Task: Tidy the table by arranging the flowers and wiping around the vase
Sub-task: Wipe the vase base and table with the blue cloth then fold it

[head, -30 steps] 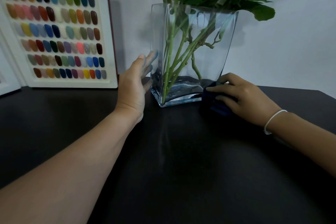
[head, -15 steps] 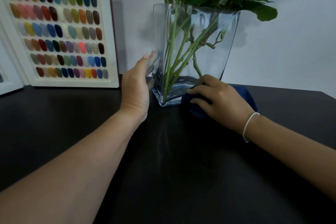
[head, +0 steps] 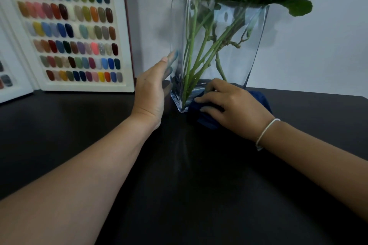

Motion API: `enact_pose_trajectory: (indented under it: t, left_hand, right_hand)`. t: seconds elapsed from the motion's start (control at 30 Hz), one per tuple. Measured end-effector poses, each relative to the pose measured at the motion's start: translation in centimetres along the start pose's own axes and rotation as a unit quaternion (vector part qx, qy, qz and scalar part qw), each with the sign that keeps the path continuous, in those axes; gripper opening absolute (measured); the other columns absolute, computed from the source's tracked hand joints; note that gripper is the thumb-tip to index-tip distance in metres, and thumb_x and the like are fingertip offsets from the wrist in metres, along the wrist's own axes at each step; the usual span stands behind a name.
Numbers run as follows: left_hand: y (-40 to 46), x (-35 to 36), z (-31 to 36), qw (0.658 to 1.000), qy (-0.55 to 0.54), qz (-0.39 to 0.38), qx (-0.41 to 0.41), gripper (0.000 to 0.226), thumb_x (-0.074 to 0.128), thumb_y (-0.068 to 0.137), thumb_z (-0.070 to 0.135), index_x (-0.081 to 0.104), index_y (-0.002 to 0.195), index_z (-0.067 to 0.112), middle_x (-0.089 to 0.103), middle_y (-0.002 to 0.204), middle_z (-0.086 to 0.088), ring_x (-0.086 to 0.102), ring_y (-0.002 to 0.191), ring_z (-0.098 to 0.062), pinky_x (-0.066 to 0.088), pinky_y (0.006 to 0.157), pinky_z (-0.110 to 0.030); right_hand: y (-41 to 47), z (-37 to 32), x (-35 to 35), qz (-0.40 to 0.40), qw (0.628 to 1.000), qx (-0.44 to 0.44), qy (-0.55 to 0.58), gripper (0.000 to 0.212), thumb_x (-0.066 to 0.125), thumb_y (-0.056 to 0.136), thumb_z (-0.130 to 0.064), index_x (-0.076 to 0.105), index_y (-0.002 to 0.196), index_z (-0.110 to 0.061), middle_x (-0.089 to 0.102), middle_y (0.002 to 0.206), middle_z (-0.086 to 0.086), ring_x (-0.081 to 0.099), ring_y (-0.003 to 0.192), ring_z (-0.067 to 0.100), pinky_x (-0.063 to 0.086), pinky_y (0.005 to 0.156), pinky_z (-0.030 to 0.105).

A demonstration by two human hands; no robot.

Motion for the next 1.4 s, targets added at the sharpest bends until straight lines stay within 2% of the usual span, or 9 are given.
enact_pose_trajectory:
  t: [0.17, 0.3, 0.53, 0.73, 0.83, 0.97, 1.1, 1.3, 1.4]
  left_hand:
    - [0.1, 0.0, -0.1, 1.0, 0.0, -0.006, -0.005, 0.031, 0.033, 0.094, 0.033, 0.06, 0.109, 0.036, 0.05, 0.136, 0.009, 0.045, 0.123, -0.006, 0.04, 0.095, -0.028]
    - [0.1, 0.0, -0.1, 1.0, 0.003, -0.003, -0.004, 0.031, 0.033, 0.095, 0.033, 0.059, 0.11, 0.036, 0.049, 0.139, 0.006, 0.044, 0.125, -0.007, 0.038, 0.103, -0.037]
    - [0.0, 0.3, 0.2, 1.0, 0.004, 0.002, -0.006, 0.029, 0.033, 0.094, 0.033, 0.059, 0.107, 0.038, 0.052, 0.134, 0.01, 0.045, 0.123, -0.006, 0.038, 0.101, -0.035]
    - [0.0, 0.5, 0.2, 1.0, -0.01, -0.001, -0.005, 0.027, 0.035, 0.094, 0.031, 0.06, 0.103, 0.039, 0.058, 0.113, 0.021, 0.049, 0.113, 0.001, 0.04, 0.092, -0.025]
    - [0.1, 0.5, 0.1, 1.0, -0.008, 0.003, -0.003, 0.027, 0.036, 0.093, 0.032, 0.059, 0.106, 0.038, 0.058, 0.117, 0.018, 0.048, 0.116, 0.0, 0.04, 0.094, -0.026]
    - [0.2, 0.5, 0.1, 1.0, -0.008, 0.013, -0.004, 0.028, 0.036, 0.093, 0.032, 0.059, 0.108, 0.037, 0.061, 0.11, 0.022, 0.05, 0.112, 0.004, 0.042, 0.092, -0.024]
    - [0.3, 0.3, -0.1, 1.0, 0.0, 0.003, 0.002, 0.028, 0.034, 0.093, 0.034, 0.059, 0.105, 0.04, 0.06, 0.111, 0.024, 0.05, 0.113, 0.005, 0.042, 0.092, -0.026]
    - [0.4, 0.0, -0.3, 1.0, -0.003, 0.004, 0.002, 0.028, 0.037, 0.092, 0.035, 0.063, 0.102, 0.038, 0.059, 0.122, 0.016, 0.049, 0.119, -0.003, 0.041, 0.098, -0.033]
    - [0.5, 0.0, -0.5, 1.0, -0.005, 0.001, -0.002, 0.029, 0.037, 0.092, 0.035, 0.065, 0.099, 0.039, 0.06, 0.116, 0.021, 0.05, 0.117, -0.001, 0.04, 0.1, -0.035]
  right_hand:
    - [-2.5, 4.0, -2.1, 0.001, 0.997, 0.074, -0.036, 0.021, 0.066, 0.077, -0.003, 0.068, 0.098, -0.002, 0.061, 0.094, 0.023, 0.061, 0.083, 0.036, 0.051, 0.076, 0.044]
    - [-3.7, 6.0, -3.1, -0.003, 0.992, 0.116, -0.054, 0.02, 0.066, 0.076, 0.0, 0.069, 0.096, -0.002, 0.062, 0.092, 0.023, 0.06, 0.083, 0.037, 0.044, 0.077, 0.036]
    - [-2.5, 4.0, -2.1, 0.015, 0.996, 0.08, -0.035, 0.02, 0.066, 0.078, -0.004, 0.067, 0.098, 0.0, 0.061, 0.094, 0.023, 0.061, 0.084, 0.036, 0.048, 0.076, 0.039]
    - [-0.5, 1.2, -0.7, 0.014, 0.999, 0.045, -0.003, 0.02, 0.062, 0.082, -0.007, 0.065, 0.101, 0.0, 0.06, 0.099, 0.022, 0.059, 0.087, 0.035, 0.05, 0.076, 0.048]
    - [0.2, -0.2, -0.2, 0.01, 1.0, 0.026, 0.003, 0.021, 0.059, 0.084, -0.008, 0.064, 0.103, 0.0, 0.059, 0.101, 0.022, 0.058, 0.089, 0.034, 0.049, 0.078, 0.045]
    - [1.3, -2.1, 0.9, -0.012, 1.0, -0.005, 0.008, 0.026, 0.054, 0.088, -0.014, 0.06, 0.111, -0.004, 0.055, 0.108, 0.019, 0.056, 0.093, 0.031, 0.046, 0.08, 0.04]
    - [1.4, -1.9, 1.0, -0.022, 1.0, -0.001, 0.006, 0.028, 0.051, 0.09, -0.016, 0.058, 0.115, -0.006, 0.053, 0.111, 0.017, 0.055, 0.096, 0.029, 0.046, 0.081, 0.04]
    - [-0.1, 0.3, -0.3, -0.012, 1.0, 0.014, 0.004, 0.022, 0.058, 0.085, -0.01, 0.064, 0.105, -0.003, 0.058, 0.103, 0.02, 0.059, 0.089, 0.034, 0.05, 0.076, 0.047]
    - [-1.4, 2.5, -1.3, -0.007, 0.999, 0.047, -0.001, 0.02, 0.061, 0.083, -0.008, 0.065, 0.102, -0.003, 0.059, 0.099, 0.02, 0.06, 0.085, 0.033, 0.051, 0.077, 0.045]
Point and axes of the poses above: each hand's wrist, its own y-axis towards the middle knuckle, its own x-axis out of the palm, z = x × y, the point moved 1 cm from there along y, towards the middle knuckle
